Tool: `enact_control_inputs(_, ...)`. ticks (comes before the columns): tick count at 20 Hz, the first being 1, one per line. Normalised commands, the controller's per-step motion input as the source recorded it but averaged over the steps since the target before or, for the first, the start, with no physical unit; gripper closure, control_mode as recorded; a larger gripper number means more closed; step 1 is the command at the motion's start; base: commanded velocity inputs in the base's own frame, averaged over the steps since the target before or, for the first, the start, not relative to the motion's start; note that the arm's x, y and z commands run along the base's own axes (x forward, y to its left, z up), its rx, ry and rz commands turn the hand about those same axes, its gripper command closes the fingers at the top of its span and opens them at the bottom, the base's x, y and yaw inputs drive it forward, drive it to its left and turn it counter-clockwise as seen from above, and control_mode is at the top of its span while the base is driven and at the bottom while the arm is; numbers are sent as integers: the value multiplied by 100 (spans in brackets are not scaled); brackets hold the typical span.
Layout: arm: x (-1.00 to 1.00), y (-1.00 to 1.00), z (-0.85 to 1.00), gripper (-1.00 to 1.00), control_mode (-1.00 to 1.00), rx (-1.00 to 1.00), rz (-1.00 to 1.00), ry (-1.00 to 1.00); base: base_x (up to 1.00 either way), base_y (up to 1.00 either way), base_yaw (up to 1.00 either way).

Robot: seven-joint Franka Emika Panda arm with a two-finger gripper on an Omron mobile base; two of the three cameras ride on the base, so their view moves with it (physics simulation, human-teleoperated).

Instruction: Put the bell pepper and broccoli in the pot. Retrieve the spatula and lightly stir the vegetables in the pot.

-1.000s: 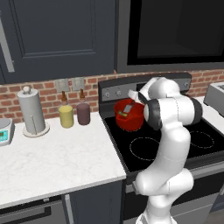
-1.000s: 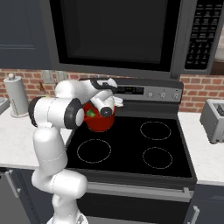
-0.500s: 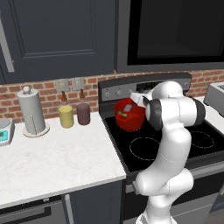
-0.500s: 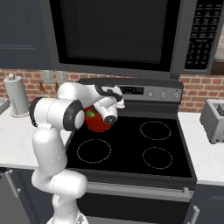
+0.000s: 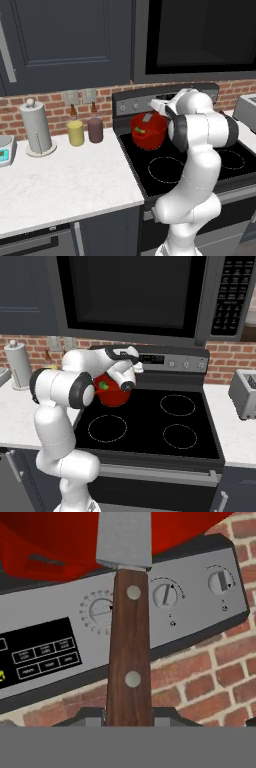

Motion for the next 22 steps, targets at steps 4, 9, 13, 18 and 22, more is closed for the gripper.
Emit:
enact_control_inputs(4, -45, -16, -5, 100, -100, -8, 12, 11, 0, 0, 0)
enact_control_inputs(9, -58, -10, -26, 100, -100, -8, 13, 12, 0, 0, 0)
enact_control_inputs(13, -18, 0, -3, 100, -100, -1, 17, 0, 0, 0, 0)
enact_control_inputs(18, 0, 0, -2, 100, -100, 0, 18, -4, 0, 0, 0)
enact_control_inputs(22, 8, 0, -18, 100, -100, 0, 18, -6, 0, 0, 0)
